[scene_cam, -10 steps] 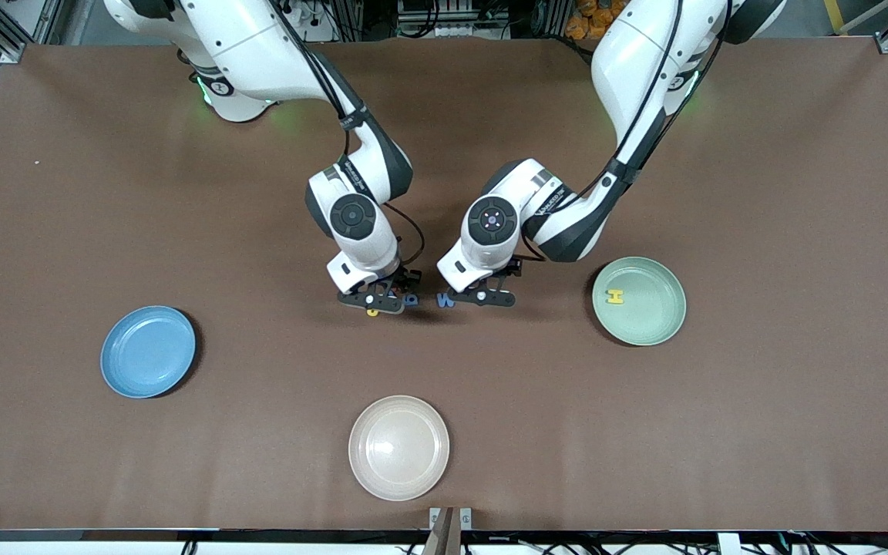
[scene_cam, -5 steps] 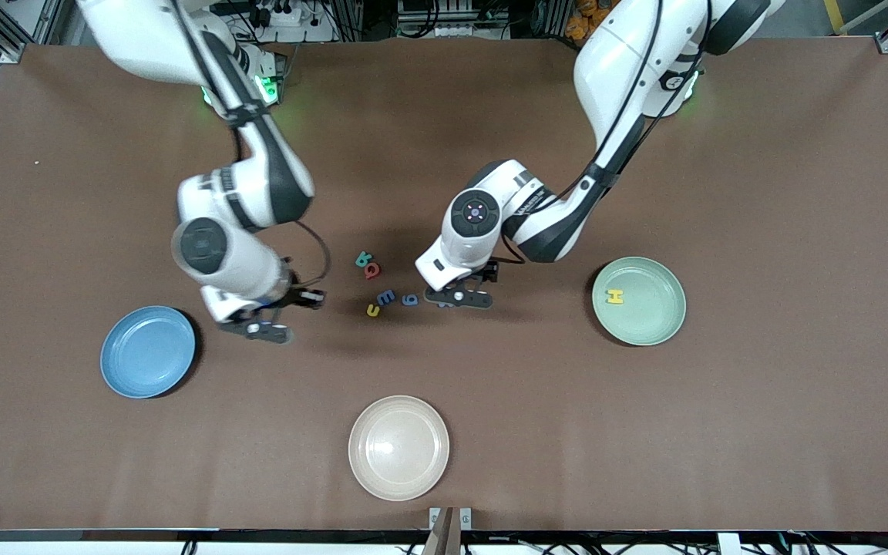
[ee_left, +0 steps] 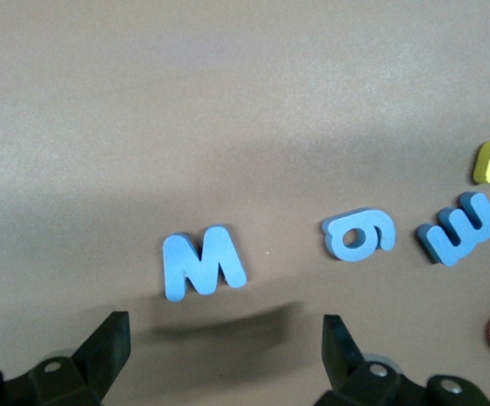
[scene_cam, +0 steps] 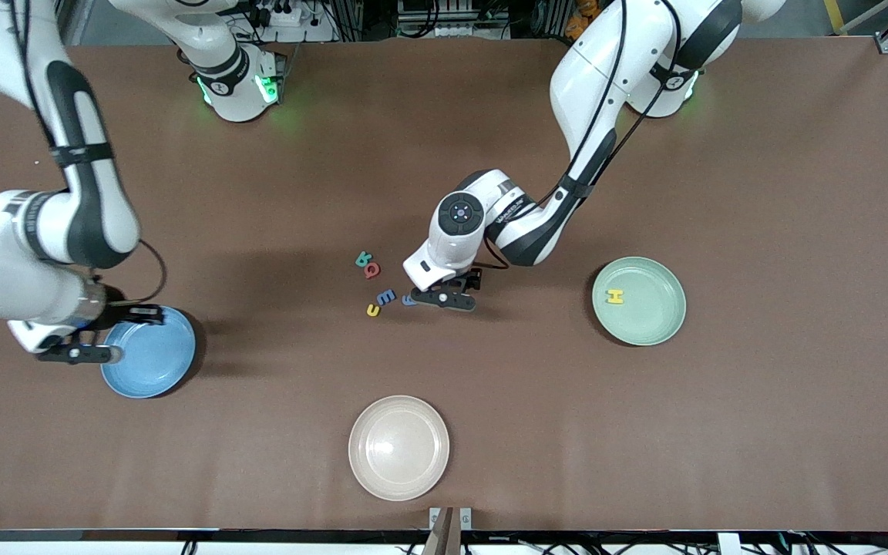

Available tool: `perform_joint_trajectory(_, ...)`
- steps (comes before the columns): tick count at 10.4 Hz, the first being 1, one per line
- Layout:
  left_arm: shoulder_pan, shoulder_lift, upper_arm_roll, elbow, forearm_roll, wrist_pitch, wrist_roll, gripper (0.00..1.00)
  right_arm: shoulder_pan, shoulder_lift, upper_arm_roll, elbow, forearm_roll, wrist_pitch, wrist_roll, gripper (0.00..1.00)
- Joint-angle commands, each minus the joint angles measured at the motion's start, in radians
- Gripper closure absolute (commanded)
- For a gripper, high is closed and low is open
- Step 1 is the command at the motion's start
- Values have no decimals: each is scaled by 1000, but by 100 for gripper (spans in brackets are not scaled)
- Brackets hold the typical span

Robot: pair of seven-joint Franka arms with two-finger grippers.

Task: Sort upper and lower case letters into plates
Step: 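Carry the red M to the blue plate while the left gripper grasps blue M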

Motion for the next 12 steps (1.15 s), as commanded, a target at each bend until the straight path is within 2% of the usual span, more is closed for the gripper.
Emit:
perform_joint_trajectory(1,-14,6,18,21,-6,3,-1,18,-53,95,22,96,-19,3,-92,100)
perform_joint_trajectory(3,-19,13,44,35,-8,3,10,32,-57,123,22,119,-18,5,-88,100)
perform_joint_trajectory(8,-22,45,45,61,-8,13,6,33,-56,152,22,136,-18,37,-80,100)
perform_joint_trajectory(11,-30,52,45,61,-6,23,3,51,-63,170,22,136,-15,43,-77,100)
perform_joint_trajectory(12,-30,52,45,61,-6,23,3,62,-62,170,22,136,-15,45,-75,100)
